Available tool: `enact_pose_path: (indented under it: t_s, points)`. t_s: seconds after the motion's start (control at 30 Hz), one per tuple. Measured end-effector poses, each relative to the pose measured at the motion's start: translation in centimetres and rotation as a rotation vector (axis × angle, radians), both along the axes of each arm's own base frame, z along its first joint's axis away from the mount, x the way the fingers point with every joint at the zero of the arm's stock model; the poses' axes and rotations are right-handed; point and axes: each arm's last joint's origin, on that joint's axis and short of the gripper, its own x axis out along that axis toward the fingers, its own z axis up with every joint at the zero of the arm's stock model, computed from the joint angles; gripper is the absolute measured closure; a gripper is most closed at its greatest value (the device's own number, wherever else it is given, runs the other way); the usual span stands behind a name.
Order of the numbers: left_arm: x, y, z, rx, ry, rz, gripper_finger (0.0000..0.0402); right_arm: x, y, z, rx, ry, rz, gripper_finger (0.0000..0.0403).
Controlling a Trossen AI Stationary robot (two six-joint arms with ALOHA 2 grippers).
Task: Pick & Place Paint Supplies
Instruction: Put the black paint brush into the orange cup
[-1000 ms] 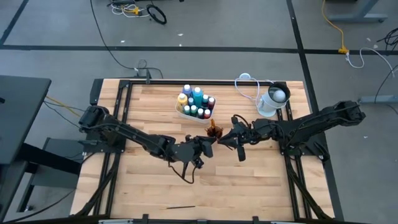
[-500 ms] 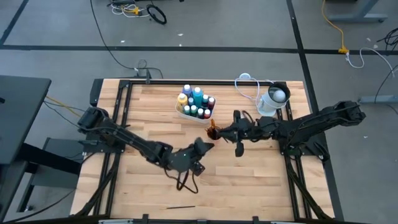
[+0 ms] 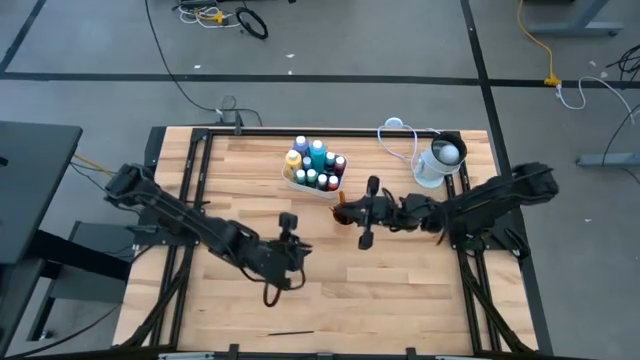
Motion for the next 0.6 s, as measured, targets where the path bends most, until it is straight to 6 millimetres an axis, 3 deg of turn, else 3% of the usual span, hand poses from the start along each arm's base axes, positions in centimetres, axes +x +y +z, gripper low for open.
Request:
enact_pose_path:
  t_s: [0.2, 0.4, 0.6]
  points:
    - [-1.5, -0.3, -2.5, -0.283, 0.153, -0.107, 0.0345, 1.1, 0.0, -2.3, 0.003, 0.005, -0.068, 0.0382]
    - [-2.2, -0.8, -5.6, -0.416, 0.111, -0.046, 0.0345, 1.3, -0.1, -3.8, -0.016, 0.122, -0.104, 0.0369]
    - [-2.9, -1.7, -7.4, -0.711, 0.063, 0.067, 0.0345, 1.3, -0.1, -4.0, -0.045, 0.141, -0.105, 0.034]
